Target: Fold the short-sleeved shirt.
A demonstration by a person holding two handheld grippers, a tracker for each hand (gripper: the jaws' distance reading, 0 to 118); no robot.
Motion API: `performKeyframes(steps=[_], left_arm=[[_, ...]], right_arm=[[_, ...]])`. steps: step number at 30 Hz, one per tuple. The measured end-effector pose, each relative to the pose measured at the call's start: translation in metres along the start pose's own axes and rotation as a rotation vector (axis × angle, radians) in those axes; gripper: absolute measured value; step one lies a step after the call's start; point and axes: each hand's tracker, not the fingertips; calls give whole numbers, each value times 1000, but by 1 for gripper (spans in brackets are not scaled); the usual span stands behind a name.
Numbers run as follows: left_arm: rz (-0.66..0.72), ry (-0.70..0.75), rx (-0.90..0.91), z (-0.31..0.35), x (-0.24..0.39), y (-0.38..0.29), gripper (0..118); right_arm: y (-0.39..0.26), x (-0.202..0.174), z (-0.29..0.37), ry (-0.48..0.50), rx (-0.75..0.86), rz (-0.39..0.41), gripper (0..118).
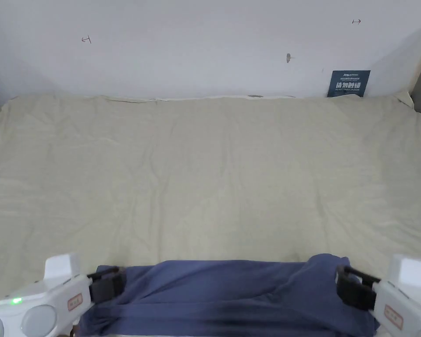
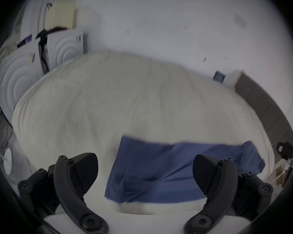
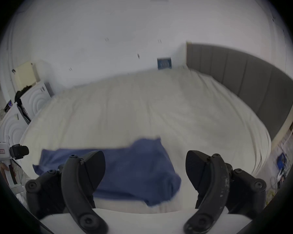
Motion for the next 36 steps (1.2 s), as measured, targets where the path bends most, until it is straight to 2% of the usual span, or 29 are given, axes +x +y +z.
performKeyframes(steps=[4,10,11,13,14,15,16,17,18,20,30,33,36], left_arm=[[-56,-10,212,29,28,34,115],[-146,31,469,53,62,59,112],[-151,37,491,56,66,61,108],[-150,34,534,57,69,64,90],[-150,34,548,57,71,65,78],[-146,31,556,58,73,66,55],[-151,19,561,59,73,67,34],[-153,10,564,61,77,67,11],[-154,8,567,60,79,67,0],[-155,-3,574,60,79,68,0],[-167,-37,499,52,76,71,0],[-42,-139,328,36,53,78,0],[152,-258,167,16,14,78,0]], right_arm=[[41,-32,24,30,184,35,100],[73,-76,53,-36,384,145,100],[74,-79,56,-42,418,164,100],[76,-89,63,-59,459,199,96],[77,-92,65,-58,470,204,88],[76,-93,67,-60,484,205,70],[76,-95,69,-60,497,204,48],[75,-95,70,-60,505,200,20],[76,-96,69,-64,510,193,1],[76,-94,67,-52,516,171,1],[78,-89,59,-35,497,189,1],[77,-87,56,-30,483,188,1],[76,-87,53,-29,468,188,1]])
